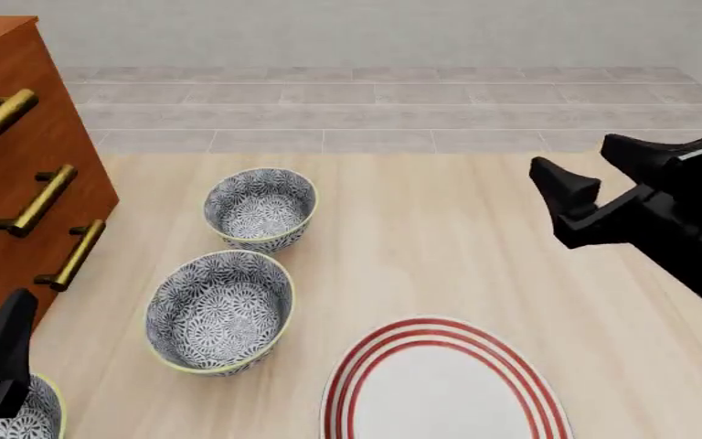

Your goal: Pick up the bowl and put it in the front on the plate.

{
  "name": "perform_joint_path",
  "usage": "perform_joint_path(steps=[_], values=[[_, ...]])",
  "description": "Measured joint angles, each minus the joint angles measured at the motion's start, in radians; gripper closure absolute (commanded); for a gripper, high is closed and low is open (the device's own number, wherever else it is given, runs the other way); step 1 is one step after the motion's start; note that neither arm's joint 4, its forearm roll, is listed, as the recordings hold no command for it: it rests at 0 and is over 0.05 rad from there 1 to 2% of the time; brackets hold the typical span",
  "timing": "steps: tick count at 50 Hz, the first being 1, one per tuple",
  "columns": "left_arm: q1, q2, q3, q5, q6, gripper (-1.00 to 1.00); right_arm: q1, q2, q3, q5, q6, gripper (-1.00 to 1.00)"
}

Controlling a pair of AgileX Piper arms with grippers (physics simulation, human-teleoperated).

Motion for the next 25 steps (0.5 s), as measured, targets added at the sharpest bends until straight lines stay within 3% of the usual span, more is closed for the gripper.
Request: perform_joint_path(steps=[12,25], values=[[0.0,0.0,0.0,0.0,0.0,-1.0,0.065,0.177,-0.122,-0.003,-0.012,-1.0],[0.0,0.0,0.0,0.0,0.0,-1.0,0.083,0.345,-0.252,0.026,-0.02,-1.0]])
